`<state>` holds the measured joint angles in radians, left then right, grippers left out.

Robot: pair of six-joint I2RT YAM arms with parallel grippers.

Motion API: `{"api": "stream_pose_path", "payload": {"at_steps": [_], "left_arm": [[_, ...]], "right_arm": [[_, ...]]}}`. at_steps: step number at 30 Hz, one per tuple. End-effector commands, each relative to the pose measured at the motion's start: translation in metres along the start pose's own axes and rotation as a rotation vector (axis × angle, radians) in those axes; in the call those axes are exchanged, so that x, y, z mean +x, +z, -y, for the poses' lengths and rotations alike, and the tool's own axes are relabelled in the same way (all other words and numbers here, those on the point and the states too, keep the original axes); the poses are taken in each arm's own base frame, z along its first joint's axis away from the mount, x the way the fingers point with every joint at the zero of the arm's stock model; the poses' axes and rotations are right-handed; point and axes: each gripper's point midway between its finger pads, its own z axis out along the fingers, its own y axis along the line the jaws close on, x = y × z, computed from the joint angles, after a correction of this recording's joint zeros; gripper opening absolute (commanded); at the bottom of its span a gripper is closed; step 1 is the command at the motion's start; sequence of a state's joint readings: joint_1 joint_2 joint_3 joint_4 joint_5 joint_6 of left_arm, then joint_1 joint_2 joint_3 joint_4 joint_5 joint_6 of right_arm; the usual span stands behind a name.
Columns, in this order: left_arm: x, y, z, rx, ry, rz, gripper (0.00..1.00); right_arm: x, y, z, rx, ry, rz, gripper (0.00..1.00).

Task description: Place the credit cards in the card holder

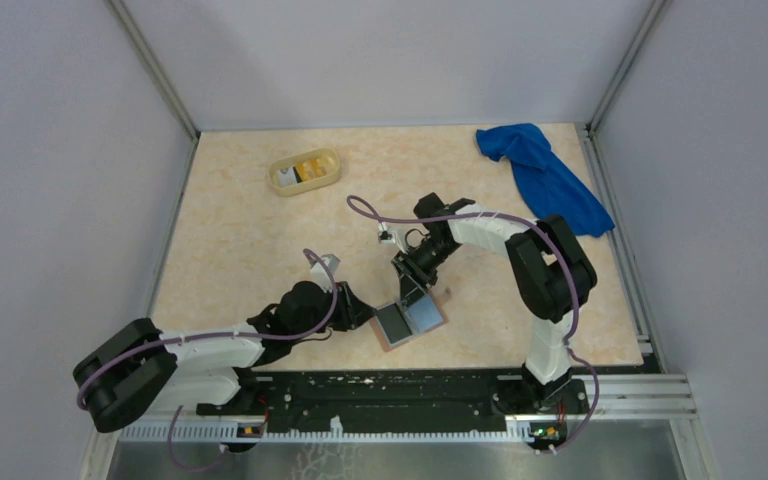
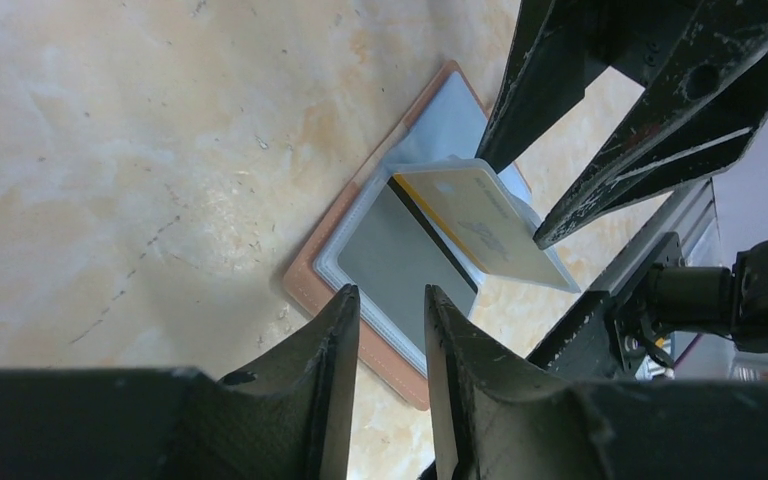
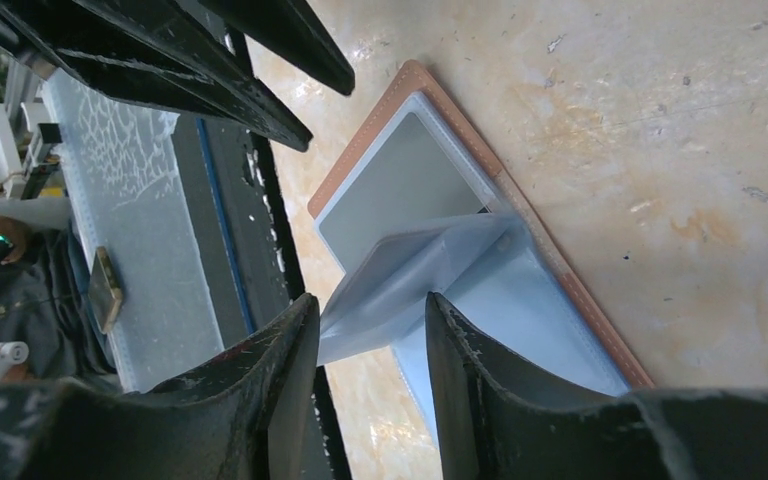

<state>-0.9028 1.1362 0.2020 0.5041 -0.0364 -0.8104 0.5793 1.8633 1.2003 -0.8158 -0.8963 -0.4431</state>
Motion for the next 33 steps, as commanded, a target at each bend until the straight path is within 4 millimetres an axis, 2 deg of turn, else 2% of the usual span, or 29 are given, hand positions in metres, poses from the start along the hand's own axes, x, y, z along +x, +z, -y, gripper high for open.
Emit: {"api": "stream_pose_path", "payload": {"at_steps": [1,7,11,16,21,33], "left_arm": [[0.007,0.004,0.015,0.090,-0.003,-0.035,0.35],[0.010,0.008,0.023,0.138,-0.020,-0.052,0.36],[0.012,0.008,0.027,0.158,-0.034,-0.056,0.45],[0.011,0.008,0.030,0.177,-0.058,-0.051,0.58],[0.011,0.010,0.031,0.181,-0.083,-0.044,0.72],[0.009,0.024,0.033,0.180,-0.109,-0.041,0.74]], "right_arm": [[-0.012,-0.002,-0.006,-0.039,-0.023,0.029,0.41],[-0.010,0.001,-0.004,-0.053,-0.004,0.023,0.26],[-0.011,0.002,-0.008,-0.078,-0.001,0.030,0.26],[-0.009,0.003,-0.010,-0.101,0.007,0.027,0.35],[-0.008,0.005,-0.012,-0.127,0.019,0.025,0.36],[-0.008,0.007,-0.013,-0.143,0.024,0.026,0.33]]}}
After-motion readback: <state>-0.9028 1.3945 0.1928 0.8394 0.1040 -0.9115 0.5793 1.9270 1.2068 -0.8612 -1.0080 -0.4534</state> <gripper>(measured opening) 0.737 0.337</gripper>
